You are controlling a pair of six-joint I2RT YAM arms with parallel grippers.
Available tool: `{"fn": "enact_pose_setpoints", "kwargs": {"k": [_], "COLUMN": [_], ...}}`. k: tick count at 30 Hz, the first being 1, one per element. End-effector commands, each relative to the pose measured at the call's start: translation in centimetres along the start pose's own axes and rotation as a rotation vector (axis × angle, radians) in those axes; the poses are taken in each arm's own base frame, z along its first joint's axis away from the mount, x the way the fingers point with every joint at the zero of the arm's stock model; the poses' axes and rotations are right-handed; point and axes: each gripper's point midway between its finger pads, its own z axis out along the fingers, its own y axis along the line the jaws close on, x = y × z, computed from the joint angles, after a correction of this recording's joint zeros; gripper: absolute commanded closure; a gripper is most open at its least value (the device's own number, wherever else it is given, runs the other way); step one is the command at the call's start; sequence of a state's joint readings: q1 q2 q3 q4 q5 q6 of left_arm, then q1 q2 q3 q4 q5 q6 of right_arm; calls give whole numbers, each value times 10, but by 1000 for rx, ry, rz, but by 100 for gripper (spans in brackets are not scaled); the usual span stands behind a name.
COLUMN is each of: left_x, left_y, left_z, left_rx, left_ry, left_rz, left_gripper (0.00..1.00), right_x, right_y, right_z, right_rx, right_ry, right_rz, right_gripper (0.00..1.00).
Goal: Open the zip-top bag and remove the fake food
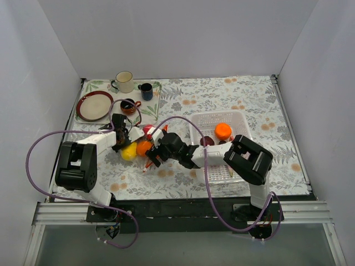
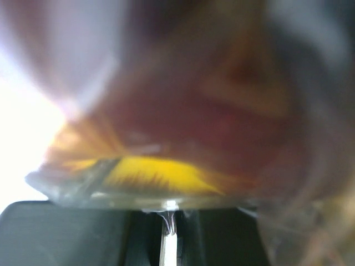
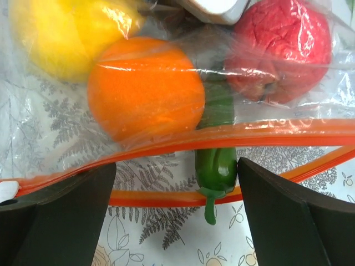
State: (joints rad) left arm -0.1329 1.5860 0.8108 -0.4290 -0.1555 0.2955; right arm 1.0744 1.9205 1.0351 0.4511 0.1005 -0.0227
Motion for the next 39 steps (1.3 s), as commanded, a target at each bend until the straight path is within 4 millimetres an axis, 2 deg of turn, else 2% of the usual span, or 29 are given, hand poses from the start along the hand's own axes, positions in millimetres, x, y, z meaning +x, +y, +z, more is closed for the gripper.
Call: {"fn": "enact_pose_setpoints", "kwargs": {"k": [1,4,9,12,13,14,16,17,21,22,24,27,28,30,31,32,33,34,37,38,39], "left_x": [19,18,17,18,17,16,16,16,16,14,13,6,3,-5,-8,-15,-17,-18,-20,-20,-19], "left_y": [-50,-57,-60,-59,-58,-57,-58,-58,-61,-62,-66,-67,-68,-71,-71,-72,-72,-73,-71,-71,-71], "left_z": [15,13,8,8,8,8,8,8,9,8,8,5,4,-1,-3,-6,-7,-7,-8,-8,-8], "left_rx": [158,178,194,192,190,188,192,194,206,214,232,257,265,302,314,336,344,349,349,350,349], "left_ry": [65,67,55,63,62,61,61,61,61,54,53,28,20,-9,-22,-44,-50,-55,-58,-57,-51], "left_rz": [26,49,72,72,64,64,55,53,38,30,13,-17,-26,-58,-67,-78,-90,-89,-98,-97,-100], "left_gripper": [100,100,100,100,100,100,100,100,100,100,100,100,100,100,100,100,100,100,100,100,100], "right_x": [-51,-58,-39,-29,-26,-15,-7,5,19,21,30,25,26,15,11,3,-2,-13,-21,-31,-27], "right_y": [3,-4,-20,-17,-16,-14,-14,-14,-12,-13,-14,-17,-17,-18,-18,-18,-17,-16,-15,-13,-14], "right_z": [5,12,22,21,20,17,10,7,-6,-8,-14,-24,-27,-32,-34,-34,-34,-32,-22,-18,-13], "right_rx": [-7,33,75,53,44,37,39,37,34,38,48,61,64,68,69,67,63,53,42,37,40], "right_ry": [-177,-184,-115,-74,-66,-43,-27,-2,25,32,54,43,43,17,7,-15,-28,-50,-56,-72,-55], "right_rz": [-26,-74,-129,-109,-101,-97,-84,-79,-51,-44,-39,-36,-34,-27,-26,-25,-25,-26,-36,-38,-41], "right_gripper": [1,2,2,12,21,25,34,36,51,58,63,69,74,87,89,85,71,41,21,19,18]}}
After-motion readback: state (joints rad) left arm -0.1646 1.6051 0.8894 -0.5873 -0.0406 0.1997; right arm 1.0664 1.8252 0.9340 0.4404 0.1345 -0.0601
